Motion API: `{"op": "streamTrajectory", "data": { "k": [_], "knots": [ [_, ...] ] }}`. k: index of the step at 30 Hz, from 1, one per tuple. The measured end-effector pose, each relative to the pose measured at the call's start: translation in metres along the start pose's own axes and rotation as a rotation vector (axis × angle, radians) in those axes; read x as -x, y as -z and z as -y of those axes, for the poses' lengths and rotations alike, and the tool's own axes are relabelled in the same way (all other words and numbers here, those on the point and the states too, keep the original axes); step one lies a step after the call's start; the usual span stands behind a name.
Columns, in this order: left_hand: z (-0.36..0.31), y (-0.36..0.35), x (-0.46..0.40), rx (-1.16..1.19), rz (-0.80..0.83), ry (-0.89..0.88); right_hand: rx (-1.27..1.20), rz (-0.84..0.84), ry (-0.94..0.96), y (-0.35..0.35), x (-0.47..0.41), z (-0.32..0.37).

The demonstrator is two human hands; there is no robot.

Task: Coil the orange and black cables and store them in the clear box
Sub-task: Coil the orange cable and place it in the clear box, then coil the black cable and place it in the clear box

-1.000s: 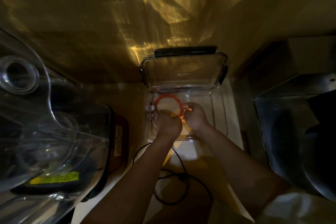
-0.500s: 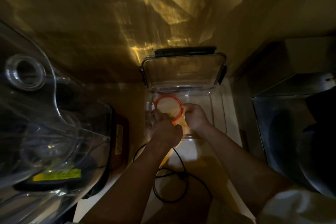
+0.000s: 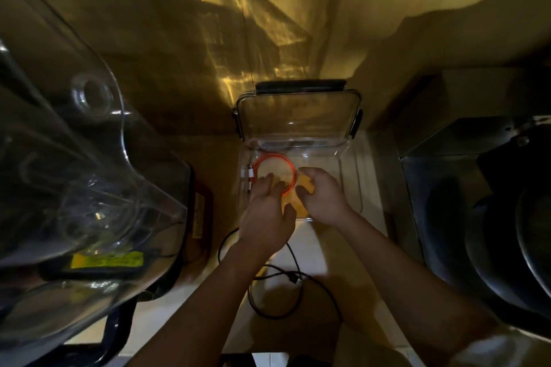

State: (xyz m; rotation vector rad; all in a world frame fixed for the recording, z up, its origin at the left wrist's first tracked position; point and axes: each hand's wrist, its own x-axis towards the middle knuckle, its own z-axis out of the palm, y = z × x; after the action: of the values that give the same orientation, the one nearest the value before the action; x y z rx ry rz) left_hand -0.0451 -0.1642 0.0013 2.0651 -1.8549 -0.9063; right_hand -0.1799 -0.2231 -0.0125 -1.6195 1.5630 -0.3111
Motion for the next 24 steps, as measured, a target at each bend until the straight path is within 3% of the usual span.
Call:
{"op": "streamTrajectory", "data": {
  "k": [7,13,24],
  "knots": [
    [0.015,0.003,0.062,0.147,-0.159,-0.091,0.009,-0.087,0.135,0.009,0.054,0.005],
    [0.041,-0.015,0.117,0.143,-0.102,-0.018,0.140,-0.111,0.300,-0.008,0.116,-0.010],
    [0.067,-0.048,0.160,0.036,0.026,0.159,0.407,0.140,0.300,-0.054,0.156,-0.066]
  ]
}}
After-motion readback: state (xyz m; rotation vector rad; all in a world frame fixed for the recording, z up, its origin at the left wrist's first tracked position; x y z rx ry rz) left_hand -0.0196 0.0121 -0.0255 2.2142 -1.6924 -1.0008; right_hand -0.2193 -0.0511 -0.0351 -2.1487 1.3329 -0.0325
